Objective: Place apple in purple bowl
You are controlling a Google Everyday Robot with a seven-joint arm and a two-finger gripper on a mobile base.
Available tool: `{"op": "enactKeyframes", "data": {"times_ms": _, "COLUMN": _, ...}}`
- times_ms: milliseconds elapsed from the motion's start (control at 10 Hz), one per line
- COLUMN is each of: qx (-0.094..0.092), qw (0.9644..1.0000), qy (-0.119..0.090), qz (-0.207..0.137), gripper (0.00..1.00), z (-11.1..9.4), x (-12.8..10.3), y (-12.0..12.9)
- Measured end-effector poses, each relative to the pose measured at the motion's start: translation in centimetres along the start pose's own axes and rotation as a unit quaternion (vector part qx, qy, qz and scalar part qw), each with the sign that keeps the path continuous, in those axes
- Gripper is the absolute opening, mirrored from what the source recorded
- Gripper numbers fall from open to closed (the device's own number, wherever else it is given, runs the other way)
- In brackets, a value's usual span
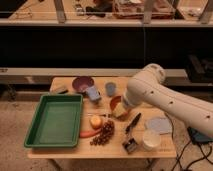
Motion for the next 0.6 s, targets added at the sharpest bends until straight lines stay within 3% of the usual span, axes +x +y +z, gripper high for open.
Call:
{"op": "enactKeyframes", "data": {"times_ms": 400, "qx": 0.001, "qw": 1.0000, "qy": 0.002, "qz": -0.003, "gripper": 0.74, "z": 0.1, "x": 0.1, "y": -0.1}}
{"op": "enactKeyframes", "data": {"times_ms": 600, "qx": -0.006, "qw": 0.9996, "qy": 0.012, "qz": -0.027, "gripper": 0.74, "z": -0.7, "x": 1.6, "y": -1.1}}
